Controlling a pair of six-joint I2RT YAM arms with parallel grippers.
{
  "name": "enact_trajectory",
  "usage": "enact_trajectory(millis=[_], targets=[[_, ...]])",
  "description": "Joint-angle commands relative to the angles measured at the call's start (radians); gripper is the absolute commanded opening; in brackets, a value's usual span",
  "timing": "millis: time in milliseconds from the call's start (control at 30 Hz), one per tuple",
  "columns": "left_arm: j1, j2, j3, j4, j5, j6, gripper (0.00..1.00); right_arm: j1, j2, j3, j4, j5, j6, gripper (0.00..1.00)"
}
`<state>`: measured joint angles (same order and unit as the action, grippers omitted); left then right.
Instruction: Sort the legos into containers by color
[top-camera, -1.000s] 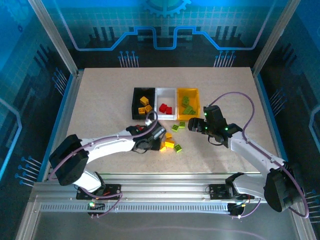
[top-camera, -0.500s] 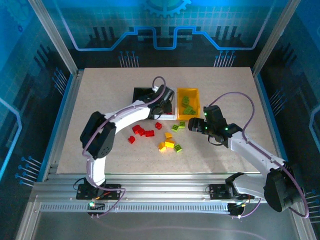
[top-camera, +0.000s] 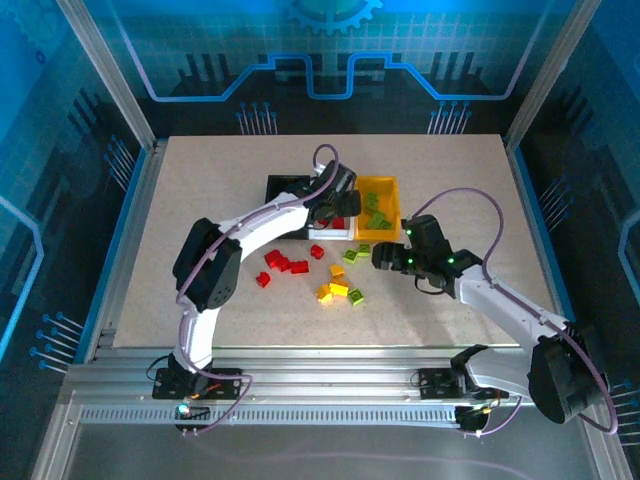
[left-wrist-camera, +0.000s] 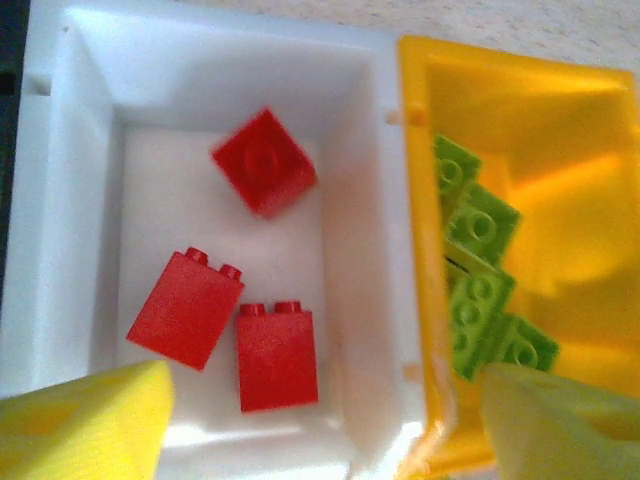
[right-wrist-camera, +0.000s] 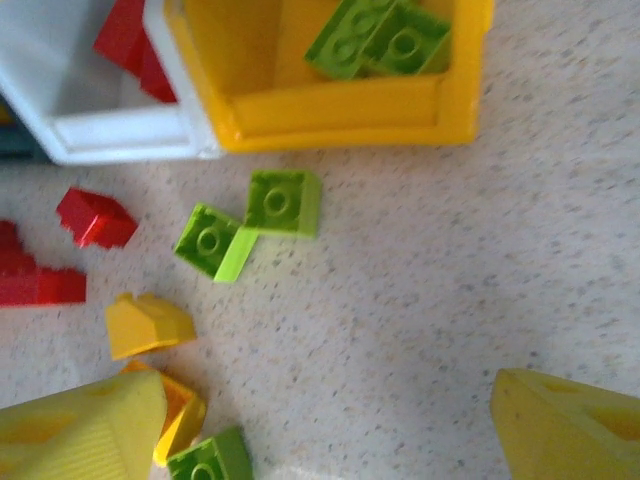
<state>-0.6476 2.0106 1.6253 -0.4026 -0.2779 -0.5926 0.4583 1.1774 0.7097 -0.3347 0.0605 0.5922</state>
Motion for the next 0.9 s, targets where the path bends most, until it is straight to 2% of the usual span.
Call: enact_trajectory(millis=[0, 33, 200, 333, 567, 667, 767, 867], targets=[[-0.046, -0.173, -0.085, 0.041, 0.041, 0.006, 0.92, 0.071, 0.038, -0.009, 0.015, -0.067, -0.058, 0.87], [-0.058, -0.210, -0.122, 0.051, 0.050, 0.000, 0.98, 0.100, 0.055, -0.004, 0.008, -0.065, -0.073, 0.87], [-0.103, -0.421, -0.350, 0.104, 0.089, -0.049, 0.99, 0.220, 0.157, 0.006, 0.000, -0.051, -0.130, 0.87], [-0.131, -0.587, -0.521, 0.077, 0.071, -0.084, 0.99, 0.290, 0.233, 0.023, -0.007, -0.008, -0.151, 0.86], [-0.134, -0.839, -0.789, 0.024, 0.038, -0.177, 0.99, 0.338, 0.350, 0.077, 0.005, 0.052, -0.175, 0.81], [-0.134, -0.934, -0.887, 0.003, 0.007, -0.215, 0.99, 0.350, 0.387, 0.098, 0.006, 0.071, -0.176, 0.75], [-0.132, -1.000, -0.956, -0.018, -0.013, -0.248, 0.99, 0.358, 0.409, 0.117, -0.009, 0.086, -0.177, 0.64], [-0.131, -1.027, -0.983, -0.047, -0.035, -0.264, 0.99, 0.364, 0.415, 0.131, -0.027, 0.100, -0.179, 0.48]])
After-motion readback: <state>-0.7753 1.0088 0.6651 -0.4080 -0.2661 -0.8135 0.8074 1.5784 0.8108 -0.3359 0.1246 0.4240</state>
